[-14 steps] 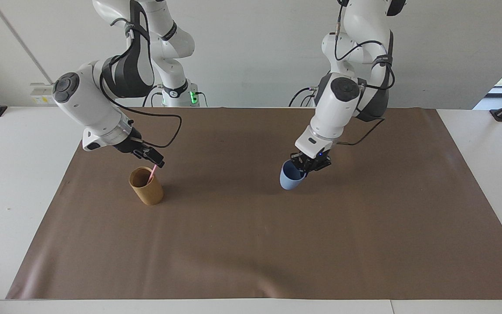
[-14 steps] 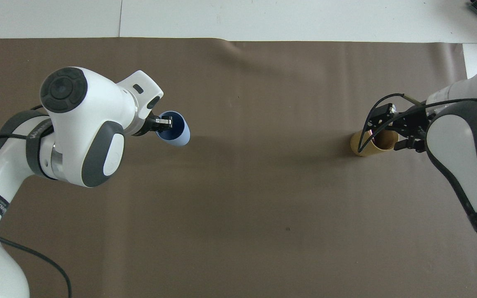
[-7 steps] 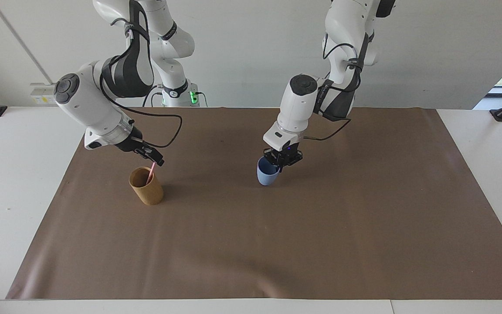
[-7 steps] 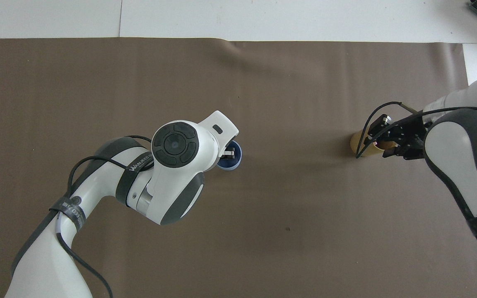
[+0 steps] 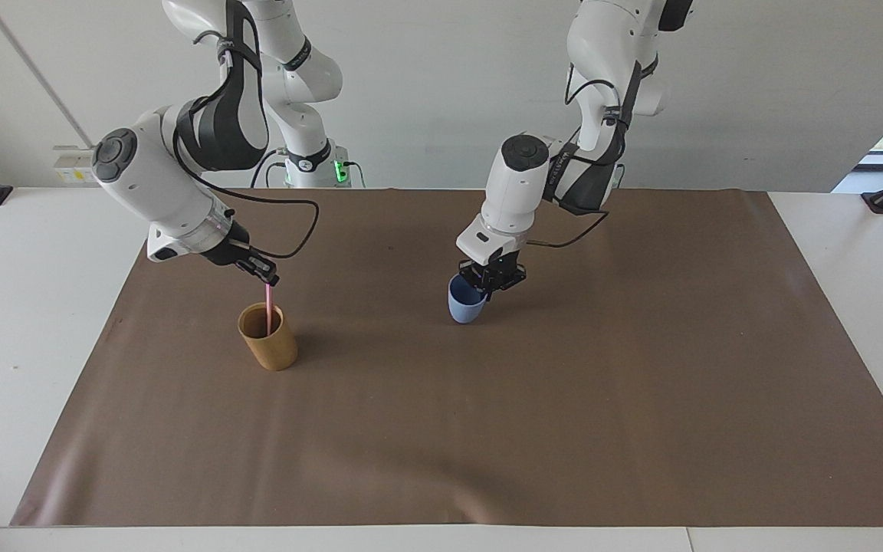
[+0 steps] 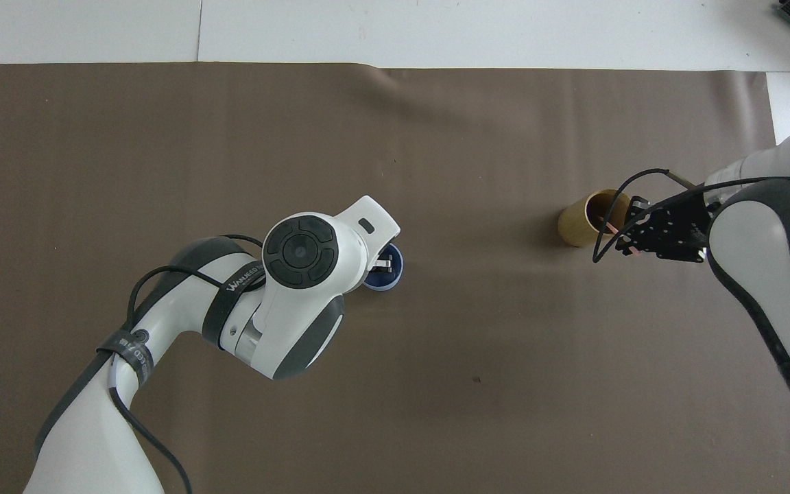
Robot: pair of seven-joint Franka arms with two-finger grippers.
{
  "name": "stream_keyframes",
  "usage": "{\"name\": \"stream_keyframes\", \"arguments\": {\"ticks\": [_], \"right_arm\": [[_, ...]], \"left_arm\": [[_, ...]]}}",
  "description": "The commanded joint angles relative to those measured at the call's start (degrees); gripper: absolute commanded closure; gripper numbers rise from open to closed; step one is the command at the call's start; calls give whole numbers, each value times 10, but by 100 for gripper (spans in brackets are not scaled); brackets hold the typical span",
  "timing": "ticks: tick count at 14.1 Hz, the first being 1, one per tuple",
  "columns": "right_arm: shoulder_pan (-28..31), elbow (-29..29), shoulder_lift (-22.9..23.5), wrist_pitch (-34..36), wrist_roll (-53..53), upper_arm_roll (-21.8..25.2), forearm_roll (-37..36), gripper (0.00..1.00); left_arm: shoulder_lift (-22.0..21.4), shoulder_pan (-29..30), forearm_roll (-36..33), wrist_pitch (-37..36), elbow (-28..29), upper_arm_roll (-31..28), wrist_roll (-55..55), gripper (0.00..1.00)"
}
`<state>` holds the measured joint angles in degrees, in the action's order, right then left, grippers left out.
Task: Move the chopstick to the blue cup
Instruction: 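Set the blue cup mid-table with the left gripper while the right gripper pulls the chopstick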
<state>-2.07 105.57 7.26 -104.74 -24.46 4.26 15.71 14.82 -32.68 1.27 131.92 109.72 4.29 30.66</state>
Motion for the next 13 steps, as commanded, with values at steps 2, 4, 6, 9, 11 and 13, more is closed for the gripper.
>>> {"name": "stream_keyframes", "arguments": {"ticks": [2,4,6,9,11,13], "right_arm": [[18,-21,1,30,-3,-4,16,100],[20,-23,4,33,-2,-3,16,100],[21,-25,3,35,-1,-1,16,100],[22,-45,2,49,-1,0,14,100],[21,-77,2,86,-6,0,14,100],[20,-97,-6,113,-6,1,13,100]], "left_arm": [[-8,-11,-13,13,16,-10,9,34],[-7,-10,-13,13,13,-10,6,0],[-8,-5,-13,13,10,-10,4,0],[-19,-1,-12,10,0,-16,3,0],[-32,19,-13,0,-12,-16,0,0],[-71,45,-12,-31,-17,-16,-26,0]]}}
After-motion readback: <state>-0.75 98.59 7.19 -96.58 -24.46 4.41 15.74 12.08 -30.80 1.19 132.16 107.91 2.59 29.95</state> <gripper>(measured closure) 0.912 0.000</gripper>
